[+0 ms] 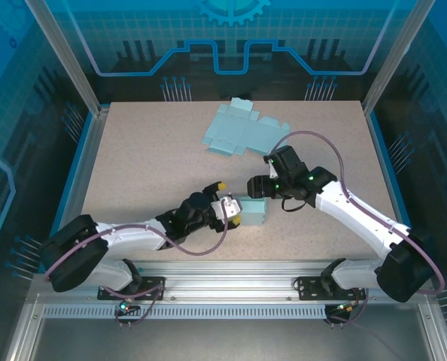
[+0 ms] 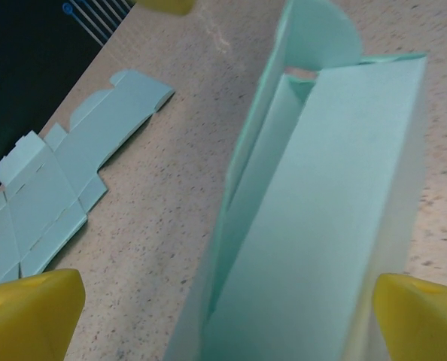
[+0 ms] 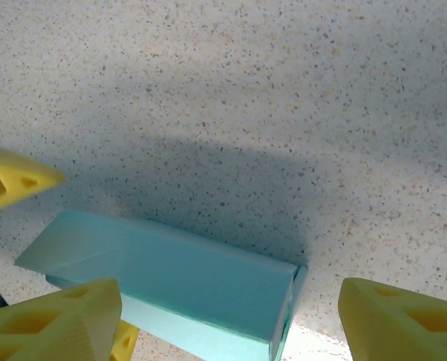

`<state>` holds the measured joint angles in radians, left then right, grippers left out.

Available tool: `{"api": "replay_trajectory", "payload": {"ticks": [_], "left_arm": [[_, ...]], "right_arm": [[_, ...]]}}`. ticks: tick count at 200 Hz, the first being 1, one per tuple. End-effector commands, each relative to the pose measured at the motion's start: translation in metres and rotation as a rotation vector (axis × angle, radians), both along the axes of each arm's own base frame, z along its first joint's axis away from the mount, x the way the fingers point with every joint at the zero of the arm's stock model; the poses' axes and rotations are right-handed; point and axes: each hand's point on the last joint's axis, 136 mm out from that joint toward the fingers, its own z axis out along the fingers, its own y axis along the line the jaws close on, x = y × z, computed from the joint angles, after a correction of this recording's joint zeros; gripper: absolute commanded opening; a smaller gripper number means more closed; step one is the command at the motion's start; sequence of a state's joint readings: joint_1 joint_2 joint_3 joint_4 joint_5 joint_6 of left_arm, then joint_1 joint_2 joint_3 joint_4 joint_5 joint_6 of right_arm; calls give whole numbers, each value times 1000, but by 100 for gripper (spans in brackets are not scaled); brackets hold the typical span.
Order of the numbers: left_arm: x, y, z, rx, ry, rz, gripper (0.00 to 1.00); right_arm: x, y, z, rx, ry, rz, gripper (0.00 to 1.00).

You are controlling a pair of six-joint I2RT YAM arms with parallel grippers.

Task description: Fold the paper box

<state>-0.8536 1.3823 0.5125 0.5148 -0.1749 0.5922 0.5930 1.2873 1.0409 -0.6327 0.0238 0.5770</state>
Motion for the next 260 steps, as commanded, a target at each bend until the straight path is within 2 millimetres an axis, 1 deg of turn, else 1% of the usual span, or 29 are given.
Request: {"api": "replay_trajectory", "payload": {"ticks": [1, 30, 49, 61, 69, 83, 103, 118, 137, 153, 169, 195, 219, 237, 260], "left_arm": [[14, -13, 26, -61, -50, -27, 99], [16, -13, 12, -21, 0, -20, 99], [16, -14, 9, -21, 6, -22, 99], [15, -13, 7, -19, 8, -24, 99], [15, -12, 5, -16, 15, -20, 99], [17, -9, 7, -35, 46, 6, 99], [26, -1, 15, -140, 160, 83, 99], [36, 13, 15, -186, 253, 178, 99], [48, 33, 10, -229, 370, 326, 99], [50, 39, 3, -275, 483, 408, 99], [51, 46, -6, -299, 575, 485, 99], [57, 49, -17, -329, 663, 557, 98], [65, 51, -32, -297, 720, 617, 97], [72, 57, -46, -281, 767, 675, 95], [81, 61, -55, -287, 805, 720, 90]], "right_arm": [[-2, -1, -11, 37, 47, -25, 76], [-5, 0, -22, 67, 71, -32, 74], [-1, -1, -26, 75, 67, -46, 74], [3, -1, -22, 89, 43, -45, 75], [8, -2, -18, 98, 25, -43, 77], [14, -6, -15, 95, 17, -48, 77], [26, -15, -14, 65, 13, -65, 78], [38, -18, -17, 84, 10, -67, 80], [51, -18, -23, 103, 17, -52, 81], [60, -16, -32, 101, 32, -39, 81], [64, -12, -44, 111, 69, -29, 81], [72, -16, -61, 72, 109, -41, 79], [80, -16, -72, 70, 138, -39, 76], [84, -16, -81, 67, 156, -38, 72], [89, -16, -91, 60, 174, -41, 68]]}}
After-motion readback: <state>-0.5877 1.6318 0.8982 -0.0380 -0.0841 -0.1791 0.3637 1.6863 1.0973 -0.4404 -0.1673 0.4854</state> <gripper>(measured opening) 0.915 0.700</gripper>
